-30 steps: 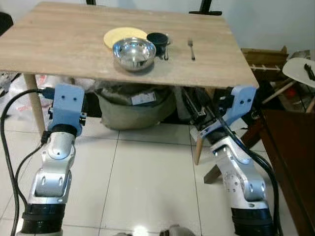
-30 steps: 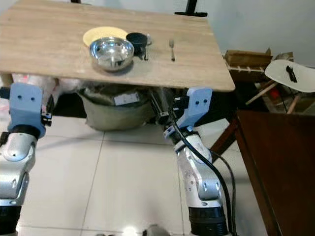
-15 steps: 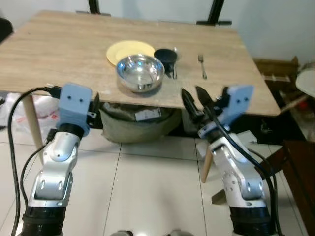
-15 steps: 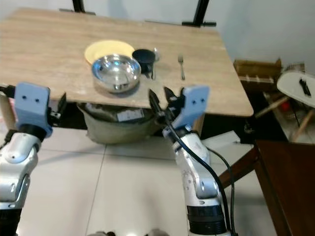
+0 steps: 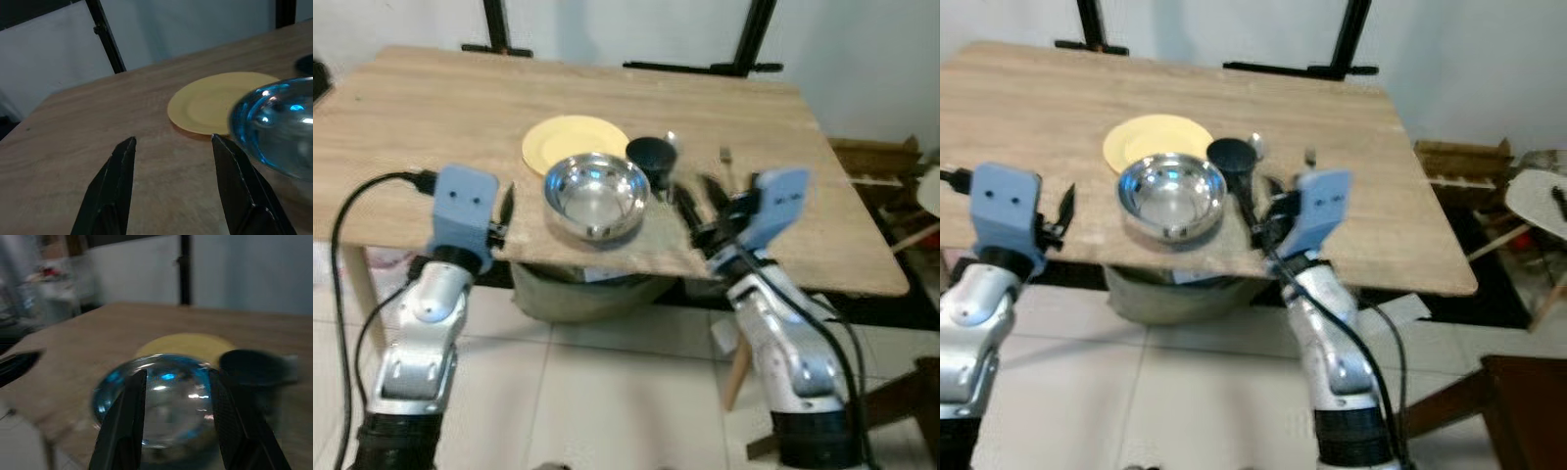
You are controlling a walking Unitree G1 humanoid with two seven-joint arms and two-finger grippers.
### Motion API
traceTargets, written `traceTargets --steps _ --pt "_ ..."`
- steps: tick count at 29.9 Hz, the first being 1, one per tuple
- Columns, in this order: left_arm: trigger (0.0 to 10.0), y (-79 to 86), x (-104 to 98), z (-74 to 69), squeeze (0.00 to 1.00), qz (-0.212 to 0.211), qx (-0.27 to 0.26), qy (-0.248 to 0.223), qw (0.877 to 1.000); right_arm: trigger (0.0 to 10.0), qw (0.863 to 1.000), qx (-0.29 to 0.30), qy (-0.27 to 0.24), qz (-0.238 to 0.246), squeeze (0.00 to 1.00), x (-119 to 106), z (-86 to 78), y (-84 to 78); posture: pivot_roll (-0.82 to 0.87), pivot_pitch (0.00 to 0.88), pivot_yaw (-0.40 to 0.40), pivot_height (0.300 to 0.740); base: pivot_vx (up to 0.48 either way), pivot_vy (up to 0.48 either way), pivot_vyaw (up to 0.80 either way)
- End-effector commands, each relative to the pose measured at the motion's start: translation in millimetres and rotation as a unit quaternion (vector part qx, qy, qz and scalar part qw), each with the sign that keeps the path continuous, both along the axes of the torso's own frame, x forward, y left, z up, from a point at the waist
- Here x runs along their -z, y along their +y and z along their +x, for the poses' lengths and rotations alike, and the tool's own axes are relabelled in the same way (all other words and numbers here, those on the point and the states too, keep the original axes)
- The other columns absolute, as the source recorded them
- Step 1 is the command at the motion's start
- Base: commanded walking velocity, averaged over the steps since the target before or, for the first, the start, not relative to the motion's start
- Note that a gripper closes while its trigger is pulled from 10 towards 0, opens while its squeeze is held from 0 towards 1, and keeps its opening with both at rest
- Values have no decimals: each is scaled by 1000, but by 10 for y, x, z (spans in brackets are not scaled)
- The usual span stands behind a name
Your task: Setting the table
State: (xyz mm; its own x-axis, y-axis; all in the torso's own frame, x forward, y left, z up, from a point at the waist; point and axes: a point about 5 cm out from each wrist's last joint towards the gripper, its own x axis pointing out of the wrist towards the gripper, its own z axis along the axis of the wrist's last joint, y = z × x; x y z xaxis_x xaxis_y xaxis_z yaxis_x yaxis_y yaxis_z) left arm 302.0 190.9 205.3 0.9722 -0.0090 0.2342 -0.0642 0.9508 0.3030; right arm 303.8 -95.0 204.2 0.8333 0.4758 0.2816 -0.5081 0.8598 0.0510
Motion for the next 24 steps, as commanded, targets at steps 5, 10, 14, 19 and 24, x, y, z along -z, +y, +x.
traceTargets --steps 5,10,14,19,24 --pt "10000 -24 32 -13 0 -3 8 7 1000 10000 999 -8 20 -48 0 91 35 52 -76 38 30 740 423 0 0" --pt "10000 -82 58 -77 0 0 59 24 998 10000 991 36 49 -115 0 200 191 88 -75 38 30 740 49 0 0" --pt "10000 -127 84 -193 0 29 135 50 989 10000 986 33 71 -146 0 232 225 41 -67 39 26 740 0 0 0" --pt "10000 -70 67 -222 0 42 139 53 988 10000 983 28 81 -165 1000 226 213 -51 -66 39 22 740 0 0 0" --pt "10000 -64 59 -226 0 42 141 54 988 10000 979 33 87 -182 1000 190 196 -171 -74 36 17 740 0 0 0"
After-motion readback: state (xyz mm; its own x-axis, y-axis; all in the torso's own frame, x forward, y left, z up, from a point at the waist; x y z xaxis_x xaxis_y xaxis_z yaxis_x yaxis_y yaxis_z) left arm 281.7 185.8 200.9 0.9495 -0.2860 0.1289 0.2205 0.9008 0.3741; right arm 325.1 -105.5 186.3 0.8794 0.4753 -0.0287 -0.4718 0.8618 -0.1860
